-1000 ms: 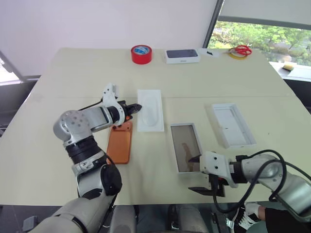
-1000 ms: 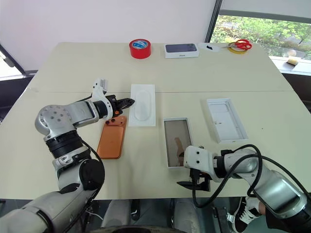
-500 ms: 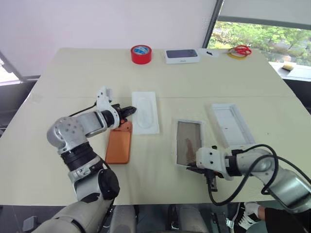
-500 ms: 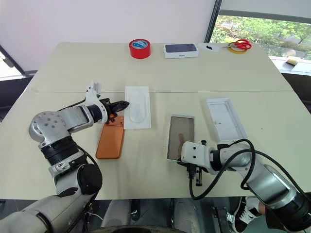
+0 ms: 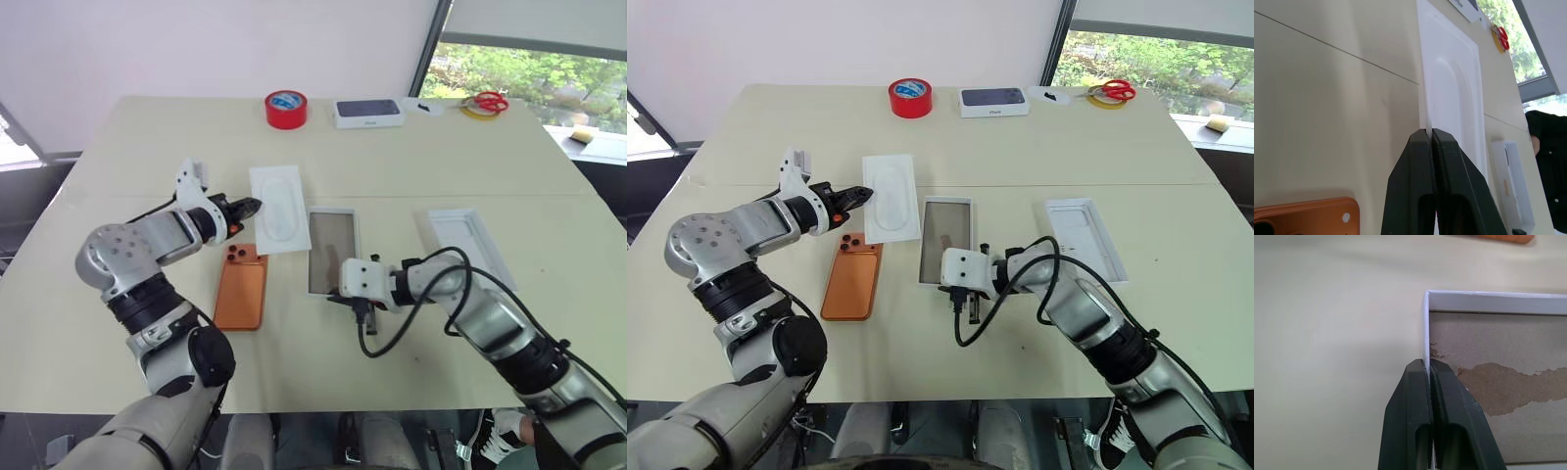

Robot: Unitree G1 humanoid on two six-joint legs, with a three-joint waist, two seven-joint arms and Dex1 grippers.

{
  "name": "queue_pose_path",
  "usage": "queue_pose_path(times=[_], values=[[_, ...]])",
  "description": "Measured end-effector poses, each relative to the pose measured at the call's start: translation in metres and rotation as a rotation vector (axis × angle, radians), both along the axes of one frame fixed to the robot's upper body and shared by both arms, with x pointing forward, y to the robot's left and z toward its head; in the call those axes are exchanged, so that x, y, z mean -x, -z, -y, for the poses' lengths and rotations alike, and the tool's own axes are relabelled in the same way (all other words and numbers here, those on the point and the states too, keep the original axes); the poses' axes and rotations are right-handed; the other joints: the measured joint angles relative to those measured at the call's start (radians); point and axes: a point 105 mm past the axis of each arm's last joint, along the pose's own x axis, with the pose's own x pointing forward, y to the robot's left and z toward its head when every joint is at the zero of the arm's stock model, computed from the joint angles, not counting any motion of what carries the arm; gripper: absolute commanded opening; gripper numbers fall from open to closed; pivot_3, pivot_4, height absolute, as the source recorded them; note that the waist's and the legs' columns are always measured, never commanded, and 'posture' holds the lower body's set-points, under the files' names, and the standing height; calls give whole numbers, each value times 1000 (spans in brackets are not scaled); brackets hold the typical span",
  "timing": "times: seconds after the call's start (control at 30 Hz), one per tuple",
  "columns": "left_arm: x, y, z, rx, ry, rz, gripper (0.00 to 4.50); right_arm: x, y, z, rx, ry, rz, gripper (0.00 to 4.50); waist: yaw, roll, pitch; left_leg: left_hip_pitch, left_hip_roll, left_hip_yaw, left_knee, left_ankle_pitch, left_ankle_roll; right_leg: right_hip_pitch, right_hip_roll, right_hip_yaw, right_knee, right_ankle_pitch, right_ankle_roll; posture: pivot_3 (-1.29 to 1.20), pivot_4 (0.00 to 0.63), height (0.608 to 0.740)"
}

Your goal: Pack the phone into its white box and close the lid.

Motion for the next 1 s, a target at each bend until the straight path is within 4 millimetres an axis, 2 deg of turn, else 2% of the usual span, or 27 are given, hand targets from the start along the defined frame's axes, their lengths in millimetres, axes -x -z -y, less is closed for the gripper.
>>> queue_pose_path(times=[0.17,0.23,0.33,0.43,0.5,0.63,1.0], values=[[1,4,18,32,40,-11,0,0,-6,2,-45,22,-10,3416,0,0,0,0,0,0,0,0,0,0,0,0,0,0,0,0,150,730],[2,6,29,27,64,-21,0,3,-18,13,-96,56,-1,3416,3,0,0,-1,0,0,0,0,0,0,0,0,0,0,0,0,150,730],[4,13,45,12,90,-44,0,7,-31,42,-123,137,8,3416,1,0,0,-1,0,0,0,-1,2,0,-1,0,-1,0,0,0,150,730],[8,24,59,-41,122,-74,0,9,-32,74,-116,251,5,3416,-1,0,0,0,0,0,0,-1,2,0,0,0,0,0,0,0,150,730],[11,33,67,-75,141,-98,0,9,-36,89,-128,313,15,3416,-8,0,0,0,0,0,-1,-1,2,-1,0,0,0,0,0,0,150,730],[13,39,76,-130,167,-110,0,7,-42,94,-156,347,32,3416,-8,0,0,1,0,0,-1,-1,2,-1,1,0,0,0,0,0,150,730],[14,44,78,-170,167,-122,0,5,-41,94,-177,377,53,3416,-1,0,0,0,0,0,0,-2,3,0,0,0,0,0,0,0,150,730]])
